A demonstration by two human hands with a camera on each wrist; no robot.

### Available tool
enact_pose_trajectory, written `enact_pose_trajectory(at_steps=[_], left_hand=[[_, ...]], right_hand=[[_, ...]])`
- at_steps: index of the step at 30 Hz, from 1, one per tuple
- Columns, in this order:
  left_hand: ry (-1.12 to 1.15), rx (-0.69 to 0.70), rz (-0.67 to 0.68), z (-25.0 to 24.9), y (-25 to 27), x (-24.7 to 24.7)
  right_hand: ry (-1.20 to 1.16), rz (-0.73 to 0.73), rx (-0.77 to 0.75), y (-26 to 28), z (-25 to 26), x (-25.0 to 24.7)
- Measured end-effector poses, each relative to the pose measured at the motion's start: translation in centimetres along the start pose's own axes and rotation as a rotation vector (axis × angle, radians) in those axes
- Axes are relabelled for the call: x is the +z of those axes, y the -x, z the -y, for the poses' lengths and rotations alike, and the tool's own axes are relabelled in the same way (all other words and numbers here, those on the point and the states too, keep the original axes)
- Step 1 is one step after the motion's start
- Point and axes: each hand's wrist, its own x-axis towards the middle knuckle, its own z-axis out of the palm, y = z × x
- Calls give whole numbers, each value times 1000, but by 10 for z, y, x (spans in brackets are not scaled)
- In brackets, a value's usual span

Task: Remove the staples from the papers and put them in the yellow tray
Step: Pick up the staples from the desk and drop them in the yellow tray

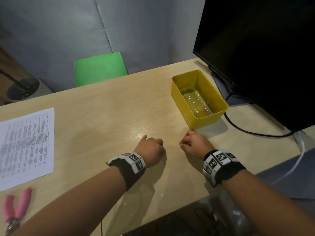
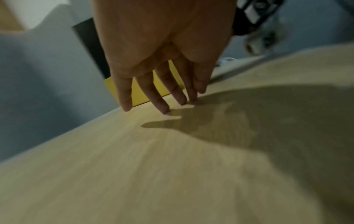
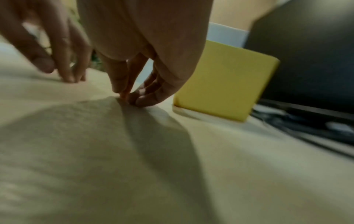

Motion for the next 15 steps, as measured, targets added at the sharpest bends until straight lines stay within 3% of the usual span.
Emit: enact_pose_trajectory(at_steps=[5,15], left_hand=[[509,-198,-164,7,-4,-7],[567,-298,-192,9,-4,-7]], right_hand=[[-383,-193,203,3,-3,-5],[-496,-135,212,7,2,-4]])
